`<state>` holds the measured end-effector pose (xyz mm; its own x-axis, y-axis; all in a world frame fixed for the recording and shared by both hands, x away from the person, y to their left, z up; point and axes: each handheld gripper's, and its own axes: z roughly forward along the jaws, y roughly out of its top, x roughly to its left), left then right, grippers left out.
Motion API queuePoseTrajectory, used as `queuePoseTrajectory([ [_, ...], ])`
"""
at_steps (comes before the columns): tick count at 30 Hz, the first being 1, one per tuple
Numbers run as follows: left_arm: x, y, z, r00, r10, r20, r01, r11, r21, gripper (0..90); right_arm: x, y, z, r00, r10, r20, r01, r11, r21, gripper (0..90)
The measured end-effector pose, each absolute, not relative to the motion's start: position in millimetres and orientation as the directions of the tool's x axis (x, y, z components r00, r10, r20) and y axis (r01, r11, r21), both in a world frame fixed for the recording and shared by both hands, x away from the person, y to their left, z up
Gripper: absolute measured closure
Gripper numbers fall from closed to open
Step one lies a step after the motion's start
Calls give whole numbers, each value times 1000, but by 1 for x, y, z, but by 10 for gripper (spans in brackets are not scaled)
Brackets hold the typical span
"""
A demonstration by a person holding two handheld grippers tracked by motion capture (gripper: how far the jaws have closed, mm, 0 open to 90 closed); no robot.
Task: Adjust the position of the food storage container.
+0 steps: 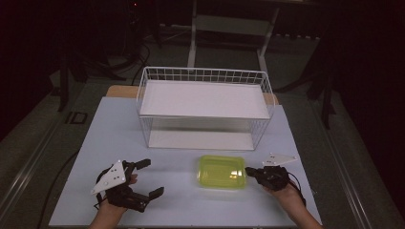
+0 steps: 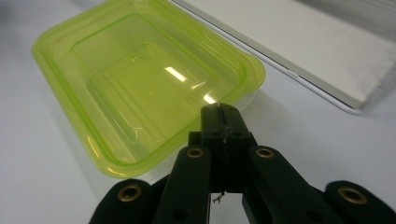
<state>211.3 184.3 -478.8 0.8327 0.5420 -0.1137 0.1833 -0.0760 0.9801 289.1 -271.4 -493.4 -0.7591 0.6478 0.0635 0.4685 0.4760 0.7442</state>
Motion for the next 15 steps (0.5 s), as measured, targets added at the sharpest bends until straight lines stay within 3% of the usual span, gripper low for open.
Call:
queuePoseTrajectory([
  [15, 211, 184, -479, 835, 539, -112, 183, -79, 980, 17, 297, -234, -495, -799, 599, 57, 434, 507, 745, 900],
])
